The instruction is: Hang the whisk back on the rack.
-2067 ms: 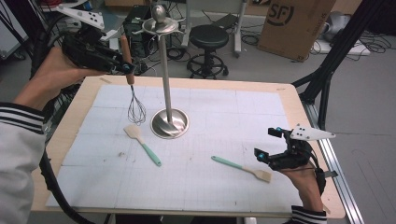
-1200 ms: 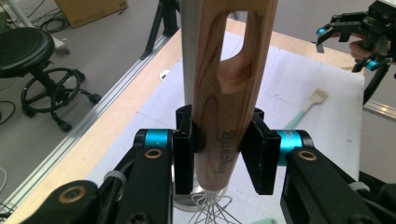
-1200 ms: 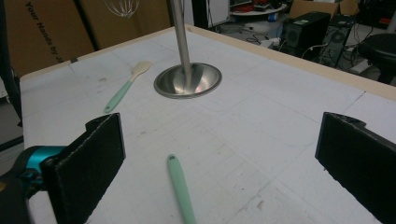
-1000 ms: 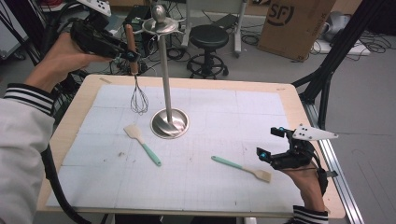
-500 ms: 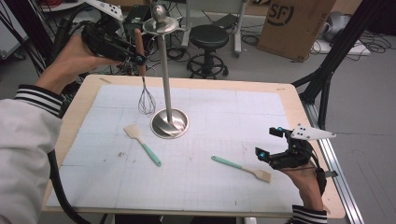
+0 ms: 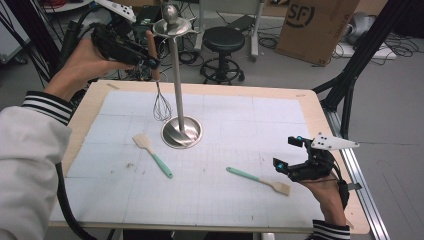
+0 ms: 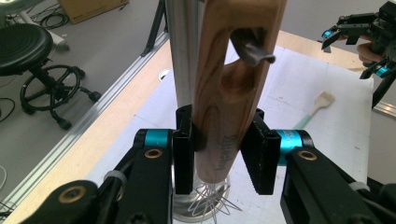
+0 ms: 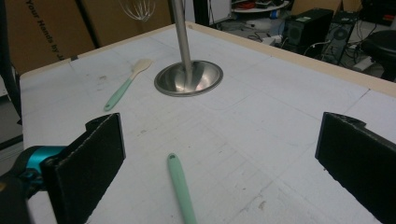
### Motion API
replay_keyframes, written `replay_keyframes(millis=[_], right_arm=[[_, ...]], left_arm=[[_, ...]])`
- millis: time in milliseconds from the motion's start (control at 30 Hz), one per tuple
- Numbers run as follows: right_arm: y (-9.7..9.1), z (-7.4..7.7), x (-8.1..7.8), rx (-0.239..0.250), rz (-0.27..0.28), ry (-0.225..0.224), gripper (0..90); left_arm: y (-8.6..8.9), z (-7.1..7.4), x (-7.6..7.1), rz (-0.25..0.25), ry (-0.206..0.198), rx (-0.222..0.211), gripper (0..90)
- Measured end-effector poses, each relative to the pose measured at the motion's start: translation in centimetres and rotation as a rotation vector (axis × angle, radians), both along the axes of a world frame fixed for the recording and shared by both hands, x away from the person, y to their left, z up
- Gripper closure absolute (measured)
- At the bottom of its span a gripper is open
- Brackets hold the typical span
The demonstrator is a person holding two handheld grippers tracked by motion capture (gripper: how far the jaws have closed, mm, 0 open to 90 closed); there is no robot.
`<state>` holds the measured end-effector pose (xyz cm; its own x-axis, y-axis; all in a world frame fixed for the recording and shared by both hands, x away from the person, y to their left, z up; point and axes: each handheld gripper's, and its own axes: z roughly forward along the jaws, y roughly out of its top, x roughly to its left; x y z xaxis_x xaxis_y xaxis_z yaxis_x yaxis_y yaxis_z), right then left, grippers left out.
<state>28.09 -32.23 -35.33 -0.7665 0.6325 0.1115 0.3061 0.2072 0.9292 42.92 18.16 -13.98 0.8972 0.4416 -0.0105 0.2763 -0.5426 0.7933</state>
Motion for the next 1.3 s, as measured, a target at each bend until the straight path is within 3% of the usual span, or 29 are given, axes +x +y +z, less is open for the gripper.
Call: replay_keyframes(millis=[533,667,767,900,1067,1167,1300], right_arm=[[0.0,-0.1,0.1,0.001,0.003,-0.002,0.3],[0.1,-0.1,0.1,-0.001,0.009,0.002,0.3],[0.0,-0.1,0.1,0.000,0.006,0.003,0.3],[0.0,-0.1,0.1,0.001,0.005,0.006,0.3],[0.1,-0.2,0.1,-0.003,0.003,0.011,0.3],[0.0,-0.3,0.1,-0.007,-0.002,0.013,0.3],[0.0,-0.3,0.1,-0.009,-0.007,0.016,0.3]], left_arm=[[-0.1,-0.5,0.3,0.007,-0.020,-0.013,65.1],[0.2,-0.5,0.0,0.035,-0.020,-0.012,53.0],[0.3,-0.6,-0.7,0.033,-0.051,-0.020,42.0],[0.9,-1.0,-1.3,0.024,-0.052,-0.033,33.0],[1.4,-1.2,-2.2,0.011,-0.055,-0.004,18.5],[1.6,-1.3,-2.9,-0.016,-0.077,-0.044,10.3],[2.0,-1.8,-3.7,-0.016,-0.088,-0.046,1.7]])
